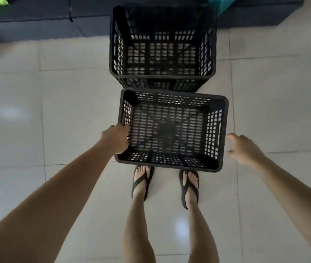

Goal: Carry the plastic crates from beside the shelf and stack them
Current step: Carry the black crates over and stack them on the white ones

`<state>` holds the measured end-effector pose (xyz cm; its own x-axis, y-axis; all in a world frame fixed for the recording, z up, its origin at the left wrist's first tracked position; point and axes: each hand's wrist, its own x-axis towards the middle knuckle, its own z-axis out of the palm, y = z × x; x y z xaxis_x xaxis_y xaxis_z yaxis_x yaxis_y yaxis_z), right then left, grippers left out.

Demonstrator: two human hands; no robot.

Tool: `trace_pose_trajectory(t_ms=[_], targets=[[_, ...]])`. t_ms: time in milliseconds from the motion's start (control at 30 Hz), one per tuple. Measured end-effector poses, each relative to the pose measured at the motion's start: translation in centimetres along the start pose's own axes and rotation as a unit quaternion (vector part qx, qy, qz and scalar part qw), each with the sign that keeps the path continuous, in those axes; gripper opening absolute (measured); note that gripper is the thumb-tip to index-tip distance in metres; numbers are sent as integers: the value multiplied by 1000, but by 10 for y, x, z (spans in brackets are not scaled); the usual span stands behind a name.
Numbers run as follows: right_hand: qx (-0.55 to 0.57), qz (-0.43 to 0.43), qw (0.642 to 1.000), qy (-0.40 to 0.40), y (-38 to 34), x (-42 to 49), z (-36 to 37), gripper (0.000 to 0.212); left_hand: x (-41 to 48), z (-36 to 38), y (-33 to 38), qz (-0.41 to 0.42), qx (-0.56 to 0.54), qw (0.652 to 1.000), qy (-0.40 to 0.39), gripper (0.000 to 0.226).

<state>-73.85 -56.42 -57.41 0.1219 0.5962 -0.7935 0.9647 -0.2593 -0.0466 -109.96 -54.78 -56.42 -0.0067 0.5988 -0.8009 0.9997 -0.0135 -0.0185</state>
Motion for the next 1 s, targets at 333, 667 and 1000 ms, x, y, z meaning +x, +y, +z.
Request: trace_pose_trajectory(t_ms=[333,667,1000], targets=[[77,134,985,82,-6,125,95,65,154,79,-33,-37,30,999,-8,51],[99,135,973,162,18,133,108,55,169,74,-36,-15,17,1000,-14,42],[147,144,968,146,99,27,38,51,74,-33,39,29,61,998,5,18]])
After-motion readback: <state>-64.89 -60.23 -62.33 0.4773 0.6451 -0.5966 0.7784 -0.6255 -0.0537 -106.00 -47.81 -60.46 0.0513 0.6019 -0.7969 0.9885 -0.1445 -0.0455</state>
